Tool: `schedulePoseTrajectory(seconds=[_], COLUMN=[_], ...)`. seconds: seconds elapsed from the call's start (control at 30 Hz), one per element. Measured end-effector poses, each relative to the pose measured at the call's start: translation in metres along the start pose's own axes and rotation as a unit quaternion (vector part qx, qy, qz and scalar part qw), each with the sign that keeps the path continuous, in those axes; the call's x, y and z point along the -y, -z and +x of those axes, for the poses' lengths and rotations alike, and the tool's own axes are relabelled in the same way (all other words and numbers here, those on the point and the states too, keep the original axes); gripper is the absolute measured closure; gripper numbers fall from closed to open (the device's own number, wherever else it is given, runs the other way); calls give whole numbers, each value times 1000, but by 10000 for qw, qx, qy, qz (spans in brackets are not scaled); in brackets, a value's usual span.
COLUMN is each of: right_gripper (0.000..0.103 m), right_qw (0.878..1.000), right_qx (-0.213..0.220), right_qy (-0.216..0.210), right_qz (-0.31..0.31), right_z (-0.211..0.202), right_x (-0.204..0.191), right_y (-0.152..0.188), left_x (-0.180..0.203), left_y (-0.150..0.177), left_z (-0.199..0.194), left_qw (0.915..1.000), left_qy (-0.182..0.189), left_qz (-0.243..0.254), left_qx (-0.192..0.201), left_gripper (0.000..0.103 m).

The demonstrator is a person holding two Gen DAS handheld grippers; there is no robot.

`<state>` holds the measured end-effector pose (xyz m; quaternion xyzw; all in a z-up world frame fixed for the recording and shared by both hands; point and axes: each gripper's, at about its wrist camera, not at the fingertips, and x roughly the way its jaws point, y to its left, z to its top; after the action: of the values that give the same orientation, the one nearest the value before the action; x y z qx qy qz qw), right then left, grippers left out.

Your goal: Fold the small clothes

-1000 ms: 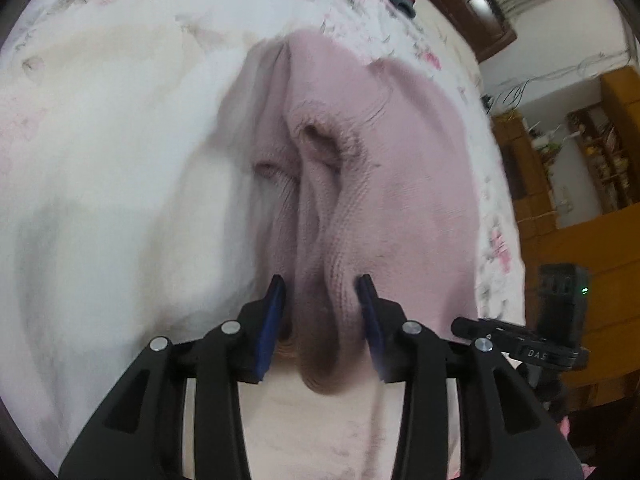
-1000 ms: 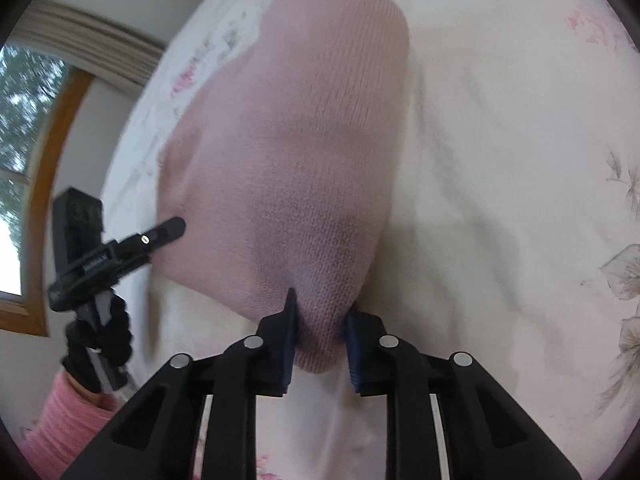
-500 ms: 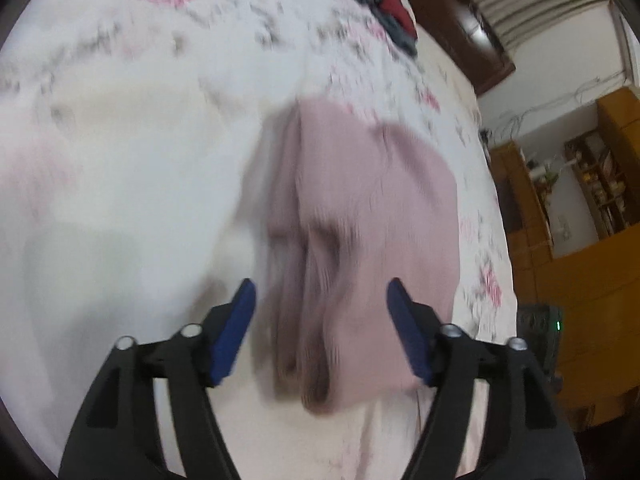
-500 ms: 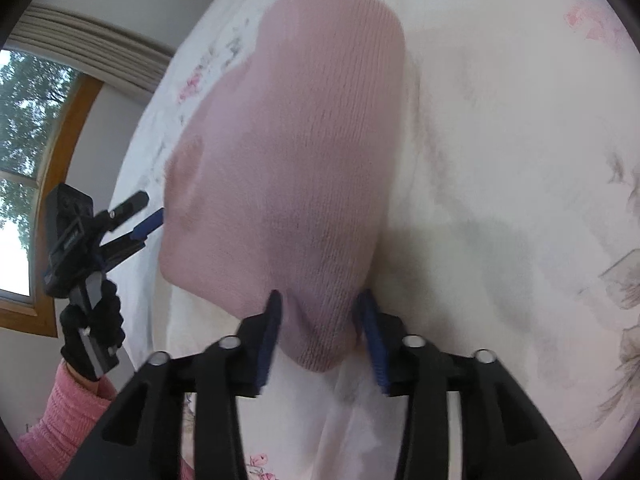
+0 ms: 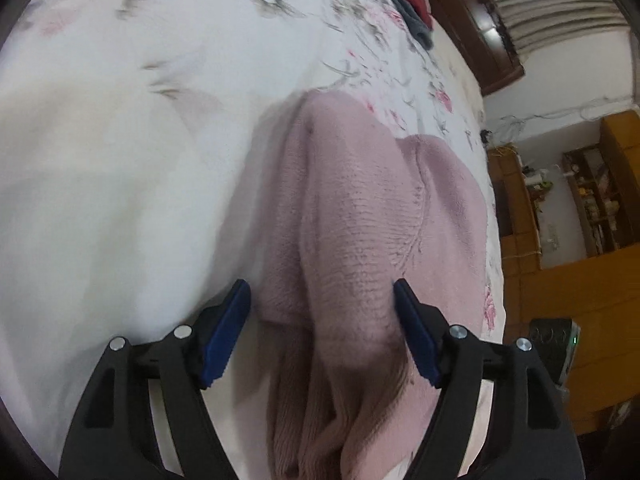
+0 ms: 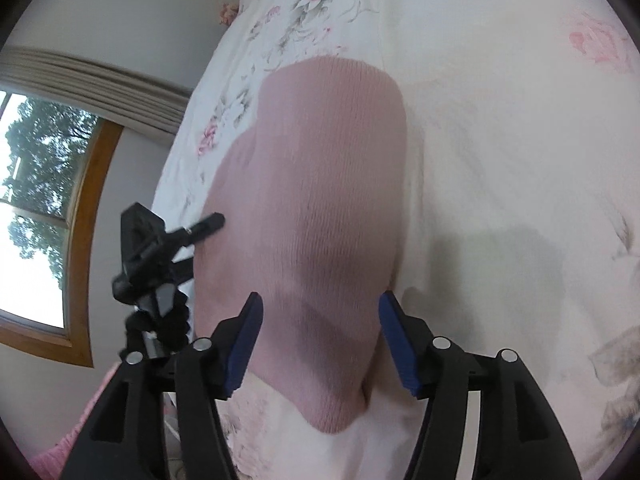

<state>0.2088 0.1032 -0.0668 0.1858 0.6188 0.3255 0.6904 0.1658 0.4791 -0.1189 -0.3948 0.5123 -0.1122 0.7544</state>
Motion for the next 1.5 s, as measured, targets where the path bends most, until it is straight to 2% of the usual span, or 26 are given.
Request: schedulePoseTrajectory(seconds=[0.1, 0.17, 0.23, 0.37, 0.5, 0.53, 0.57, 0.6, 0.67, 0.77, 0.83, 1.0, 1.17, 1.3, 1.37, 1.5], right_gripper=[37, 30, 30, 20, 15, 14, 14, 15, 27, 46, 50, 52, 54, 54, 54, 54], right_qw=[9998, 9996, 9996, 9994, 9986, 9983, 9978, 9975, 9976, 9969, 9966, 9955, 9949, 9957, 9958, 9964], right_qx=[20, 3, -34, -126, -116, -127, -130, -106, -66, 4, 54, 134, 361, 406, 460, 554], right_qy=[-151, -195, -194, -247, -405, -458, -517, -576, -590, -716, -778, -915, -937, -817, -785, -643], right_qz=[153, 223, 223, 204, 308, 350, 386, 392, 354, 319, 265, 189, -31, -140, -114, -79], right_z=[2, 3, 7, 21, 31, 33, 34, 35, 34, 23, 17, -8, -67, -113, -138, -178], right_x=[6, 12, 15, 17, 21, 23, 25, 25, 24, 21, 18, 5, -1, 3, 9, 26], right_y=[-9, -13, -15, -19, -26, -27, -26, -27, -25, -21, -21, -18, 7, 39, 58, 90], left_x=[5, 8, 10, 7, 15, 17, 17, 17, 15, 14, 17, 44, 85, 136, 153, 188], left_y=[1, 2, 4, 0, -1, -1, 0, 1, 2, 8, 12, 28, 57, 95, 114, 162], left_z=[7, 9, 13, 27, 36, 37, 37, 38, 37, 32, 26, 15, 5, 2, 3, 11], left_qw=[9997, 9990, 9981, 9971, 9967, 9968, 9968, 9966, 9962, 9956, 9940, 9901, 9856, 9828, 9814, 9812], left_qy=[176, 343, 443, 517, 500, 505, 522, 571, 706, 858, 1058, 1379, 1648, 1678, 1736, 1626], left_qz=[132, 191, 273, 217, 344, 356, 360, 330, 221, 153, 47, 125, 280, 704, 745, 966], left_qx=[-137, -227, -344, -510, -534, -513, -493, -492, -460, -351, -266, -238, -267, -321, -352, -384], left_gripper=[28, 28, 28, 26, 24, 25, 30, 35, 47, 53, 55, 56, 56, 56, 56, 56])
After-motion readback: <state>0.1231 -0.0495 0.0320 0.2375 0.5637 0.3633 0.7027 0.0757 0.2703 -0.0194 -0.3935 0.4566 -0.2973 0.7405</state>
